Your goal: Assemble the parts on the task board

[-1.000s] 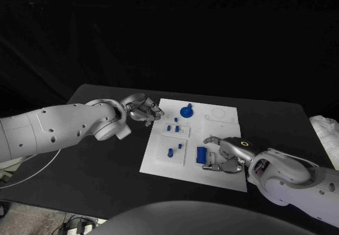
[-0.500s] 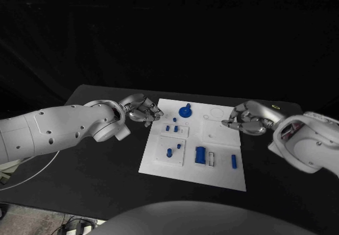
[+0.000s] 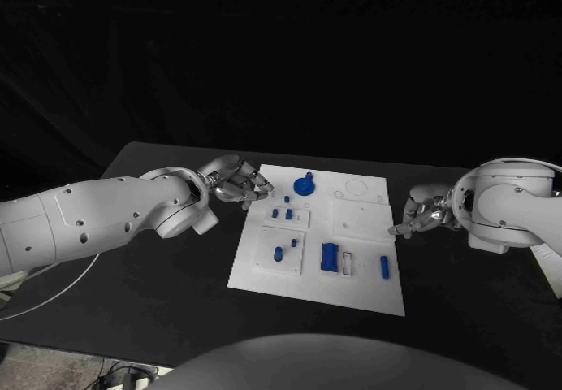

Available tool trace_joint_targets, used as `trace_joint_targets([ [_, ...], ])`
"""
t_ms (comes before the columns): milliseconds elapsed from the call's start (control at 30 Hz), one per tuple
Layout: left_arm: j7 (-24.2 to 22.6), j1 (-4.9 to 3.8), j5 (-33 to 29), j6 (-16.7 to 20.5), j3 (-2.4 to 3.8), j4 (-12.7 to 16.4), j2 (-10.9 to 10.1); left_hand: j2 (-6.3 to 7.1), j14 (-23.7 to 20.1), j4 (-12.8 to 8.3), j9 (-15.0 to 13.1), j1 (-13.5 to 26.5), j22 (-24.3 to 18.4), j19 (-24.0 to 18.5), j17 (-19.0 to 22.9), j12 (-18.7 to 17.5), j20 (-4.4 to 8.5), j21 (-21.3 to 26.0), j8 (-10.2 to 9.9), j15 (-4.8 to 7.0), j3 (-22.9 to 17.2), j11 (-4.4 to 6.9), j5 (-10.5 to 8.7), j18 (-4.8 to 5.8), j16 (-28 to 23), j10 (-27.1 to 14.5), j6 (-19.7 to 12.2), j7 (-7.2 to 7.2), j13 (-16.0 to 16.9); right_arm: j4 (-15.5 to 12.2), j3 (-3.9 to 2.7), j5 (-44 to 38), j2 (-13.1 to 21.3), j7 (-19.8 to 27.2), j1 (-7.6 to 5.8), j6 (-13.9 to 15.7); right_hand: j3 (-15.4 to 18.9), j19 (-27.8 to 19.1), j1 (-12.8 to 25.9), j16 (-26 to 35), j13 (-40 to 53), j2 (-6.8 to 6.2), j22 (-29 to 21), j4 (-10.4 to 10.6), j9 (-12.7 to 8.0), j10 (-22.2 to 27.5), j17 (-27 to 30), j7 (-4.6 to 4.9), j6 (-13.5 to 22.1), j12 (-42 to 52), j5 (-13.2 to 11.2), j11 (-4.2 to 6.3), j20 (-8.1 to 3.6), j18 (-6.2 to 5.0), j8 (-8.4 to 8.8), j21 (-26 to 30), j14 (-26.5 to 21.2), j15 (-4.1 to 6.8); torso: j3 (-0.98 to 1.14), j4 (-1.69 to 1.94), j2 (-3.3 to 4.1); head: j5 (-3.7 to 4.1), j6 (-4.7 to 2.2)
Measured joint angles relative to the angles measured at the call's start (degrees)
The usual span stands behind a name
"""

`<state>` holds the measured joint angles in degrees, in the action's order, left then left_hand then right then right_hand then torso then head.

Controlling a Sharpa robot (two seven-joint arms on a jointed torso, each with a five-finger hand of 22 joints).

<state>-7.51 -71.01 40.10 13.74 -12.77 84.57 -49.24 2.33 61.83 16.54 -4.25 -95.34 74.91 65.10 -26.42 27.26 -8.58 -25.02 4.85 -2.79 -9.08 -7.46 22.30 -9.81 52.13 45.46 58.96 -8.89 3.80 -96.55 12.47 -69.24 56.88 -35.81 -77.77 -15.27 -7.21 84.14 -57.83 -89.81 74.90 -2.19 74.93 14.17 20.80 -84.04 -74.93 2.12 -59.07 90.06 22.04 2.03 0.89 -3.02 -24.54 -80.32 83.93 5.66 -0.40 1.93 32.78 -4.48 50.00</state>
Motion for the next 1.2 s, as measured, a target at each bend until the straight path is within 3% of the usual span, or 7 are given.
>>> trace_joint_targets([
  [100, -0.2, 0.0, 0.0, 0.1, 0.0, -0.2, 0.4, 0.0, 0.0, 0.0, 0.0, 0.0, 0.0, 0.0, 0.0, 0.0, 0.0, -0.1, 0.0, 0.0, -0.1, 0.0, 0.0, -0.01, 0.0, 0.0, 0.0, 0.0, 0.0, 1.1, 0.01, 1.1, -0.9, -1.2, 0.64, -2.3, -0.3, 0.0, 0.0, 0.0, 0.0, 0.0, 0.0, -1.1, -0.9, 0.0, 0.0, 0.13, -0.9, 0.0, -0.5, 0.0, 0.0, 0.0, 2.25, 0.3, 0.0, 0.0, -0.04, 0.0, -0.01, 0.14, 0.0],
  [233, -0.4, 0.0, 0.0, 0.2, 0.0, -0.2, 0.8, 0.0, 0.0, 0.1, 0.0, 0.0, 0.0, 0.0, 0.0, 0.0, 0.0, -0.1, 0.0, 0.0, -0.2, 0.0, 0.0, 0.0, 0.0, 0.0, 0.0, 0.0, 0.0, 2.0, 0.05, 2.6, -1.6, -2.2, 1.55, -3.8, -0.3, 0.0, -0.2, 0.0, 0.0, -0.2, 0.0, -1.5, -1.5, 0.0, 0.0, 0.36, -1.1, 0.0, -0.7, 0.0, 0.0, 0.0, 3.76, 0.6, 0.1, -0.07, -0.04, -0.01, -0.02, 0.28, 0.0],
  [500, -0.6, 0.0, 0.0, 0.3, 0.0, -0.3, 0.8, 0.0, 0.0, 0.1, 0.0, 0.0, 0.0, 0.0, 0.0, 0.0, 0.0, -0.1, 0.0, 0.0, -0.2, 0.0, 0.0, 0.0, 0.0, 0.0, 0.0, 0.0, 0.0, 3.2, 0.06, 5.8, -2.9, -3.2, 3.25, -4.1, -0.2, -0.2, 0.3, 0.0, 0.0, 0.31, 0.0, -1.7, -2.3, 0.2, 0.0, 0.57, -1.7, 0.0, -3.1, -0.21, 0.24, 0.0, 6.25, 1.5, 0.0, -0.44, 0.06, 0.0, 0.06, 0.32, 0.0],
  [833, -0.7, 0.0, 0.0, 0.4, 0.0, -0.3, 0.7, 0.0, 0.0, 0.1, 0.0, 0.0, 0.0, 0.0, 0.0, 0.0, 0.0, -0.1, 0.0, 0.01, -0.2, 0.0, -0.01, 0.0, 0.0, 0.0, 0.0, 0.01, 0.0, 4.4, 0.09, 9.4, -4.0, -3.5, 5.41, -2.7, 0.3, -0.3, 1.6, 0.0, 0.0, 0.68, 0.0, -1.6, -2.5, 0.0, 0.0, 0.59, -2.1, 0.0, -4.4, -0.4, 0.59, -0.01, 7.49, 2.9, 0.2, -0.65, 0.07, 0.0, 0.06, 0.2, 0.0],
  [1200, -0.6, 0.0, 0.0, 0.4, 0.0, -0.2, 0.5, 0.0, 0.0, 0.1, 0.0, 0.0, 0.0, 0.0, 0.0, 0.0, 0.0, -0.1, 0.0, 0.01, -0.2, 0.0, -0.01, -0.01, 0.0, 0.0, 0.0, 0.01, 0.0, 5.6, 0.12, 11.3, -5.3, -3.7, 6.2, -1.6, 0.3, -0.5, 1.6, 0.0, 0.0, 0.68, 0.0, -1.8, -2.7, 0.0, 0.0, 0.59, -2.1, 0.0, -4.4, -0.4, 0.78, -0.01, 8.83, 4.3, 0.2, -0.64, 0.06, 0.03, -0.02, -0.08, 0.0],
])
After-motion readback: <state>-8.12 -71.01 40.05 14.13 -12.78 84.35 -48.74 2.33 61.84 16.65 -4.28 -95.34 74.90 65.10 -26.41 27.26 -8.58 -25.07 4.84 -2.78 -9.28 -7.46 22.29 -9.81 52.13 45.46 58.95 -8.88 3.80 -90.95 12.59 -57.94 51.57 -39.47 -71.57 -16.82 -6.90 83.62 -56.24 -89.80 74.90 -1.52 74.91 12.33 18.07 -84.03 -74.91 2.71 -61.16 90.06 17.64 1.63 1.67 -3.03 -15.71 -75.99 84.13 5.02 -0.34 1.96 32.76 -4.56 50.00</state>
